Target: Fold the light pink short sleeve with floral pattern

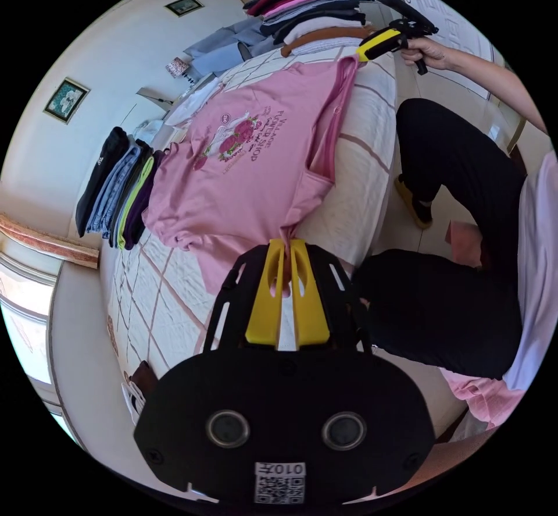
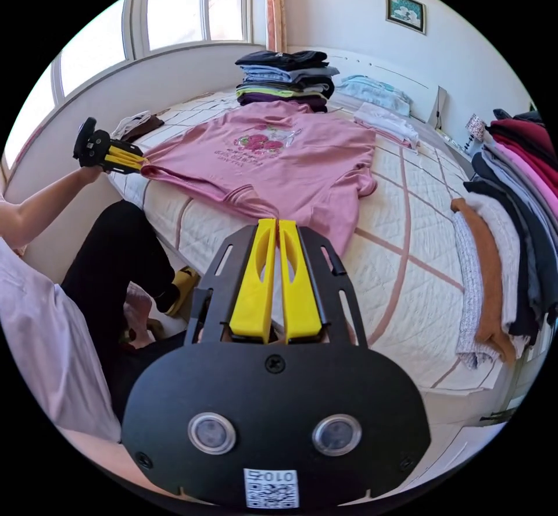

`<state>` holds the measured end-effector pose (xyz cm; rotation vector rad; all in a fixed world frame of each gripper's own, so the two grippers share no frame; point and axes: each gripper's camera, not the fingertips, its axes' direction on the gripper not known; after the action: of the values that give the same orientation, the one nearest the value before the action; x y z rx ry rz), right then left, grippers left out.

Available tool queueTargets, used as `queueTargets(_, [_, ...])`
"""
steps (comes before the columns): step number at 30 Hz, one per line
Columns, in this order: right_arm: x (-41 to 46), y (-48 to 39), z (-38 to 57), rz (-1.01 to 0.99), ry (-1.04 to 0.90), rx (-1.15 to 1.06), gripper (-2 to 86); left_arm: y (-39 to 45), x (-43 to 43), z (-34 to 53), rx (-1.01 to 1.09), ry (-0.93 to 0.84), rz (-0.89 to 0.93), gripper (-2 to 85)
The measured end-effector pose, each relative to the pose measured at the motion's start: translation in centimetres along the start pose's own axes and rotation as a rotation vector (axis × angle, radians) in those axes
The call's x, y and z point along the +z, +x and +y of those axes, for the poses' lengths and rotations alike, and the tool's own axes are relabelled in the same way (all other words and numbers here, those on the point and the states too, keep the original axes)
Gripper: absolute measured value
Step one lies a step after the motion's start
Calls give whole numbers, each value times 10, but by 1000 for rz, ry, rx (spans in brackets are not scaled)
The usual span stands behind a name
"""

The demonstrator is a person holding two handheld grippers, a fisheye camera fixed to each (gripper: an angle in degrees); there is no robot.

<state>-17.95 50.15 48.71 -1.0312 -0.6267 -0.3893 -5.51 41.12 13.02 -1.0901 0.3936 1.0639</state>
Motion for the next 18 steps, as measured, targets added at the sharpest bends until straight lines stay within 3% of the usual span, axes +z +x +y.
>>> queueTargets(7, [-13, 1, 12, 6, 35, -36, 30, 12, -31, 12, 21, 51, -34, -1])
queueTargets(11, [1, 6, 24, -33, -4, -16, 30, 26, -10, 19, 27, -9, -11, 0])
queueTargets(18, [12, 6, 37, -82, -42, 22, 26, 22, 2, 35, -97, -23, 45, 9])
